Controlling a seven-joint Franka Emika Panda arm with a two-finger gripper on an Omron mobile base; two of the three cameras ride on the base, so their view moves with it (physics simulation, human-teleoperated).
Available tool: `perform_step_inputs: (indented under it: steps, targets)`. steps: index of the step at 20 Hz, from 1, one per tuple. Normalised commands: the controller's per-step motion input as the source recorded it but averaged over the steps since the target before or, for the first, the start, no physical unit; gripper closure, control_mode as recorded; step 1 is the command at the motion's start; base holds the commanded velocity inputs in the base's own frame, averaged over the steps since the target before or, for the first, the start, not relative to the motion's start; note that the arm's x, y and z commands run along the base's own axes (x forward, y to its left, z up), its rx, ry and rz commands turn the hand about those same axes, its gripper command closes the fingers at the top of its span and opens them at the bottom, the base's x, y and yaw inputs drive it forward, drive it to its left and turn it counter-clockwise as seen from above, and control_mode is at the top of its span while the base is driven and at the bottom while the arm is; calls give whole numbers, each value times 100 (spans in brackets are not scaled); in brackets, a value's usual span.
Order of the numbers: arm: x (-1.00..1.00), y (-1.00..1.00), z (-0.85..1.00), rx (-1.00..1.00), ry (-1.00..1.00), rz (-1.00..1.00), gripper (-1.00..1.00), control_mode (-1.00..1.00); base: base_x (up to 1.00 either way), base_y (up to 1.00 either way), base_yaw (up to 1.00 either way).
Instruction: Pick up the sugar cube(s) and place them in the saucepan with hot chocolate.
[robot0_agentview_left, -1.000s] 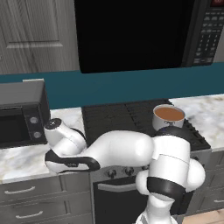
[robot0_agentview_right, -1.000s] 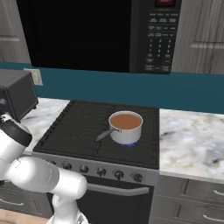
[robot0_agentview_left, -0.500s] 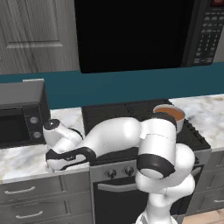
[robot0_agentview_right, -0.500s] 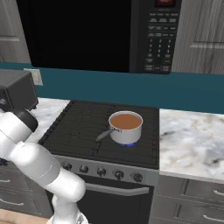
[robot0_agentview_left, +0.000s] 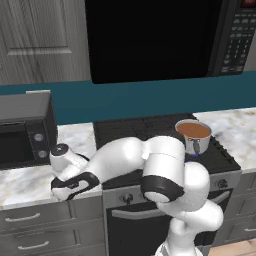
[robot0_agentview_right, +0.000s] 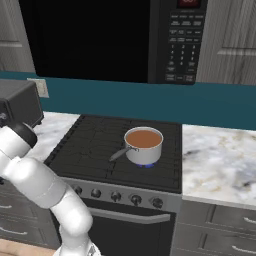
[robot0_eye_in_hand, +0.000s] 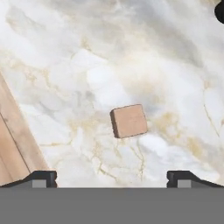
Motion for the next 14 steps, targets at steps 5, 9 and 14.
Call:
perform_step_inputs:
  steps: [5, 9, 14]
  targets:
    - [28, 33, -5, -9, 11, 0, -100, -100, 0, 0, 0]
    - [27, 19, 0, -5, 7, 0, -100, -100, 0, 0, 0]
    - [22, 22, -4, -2, 0, 0, -100, -100, 0, 0, 0]
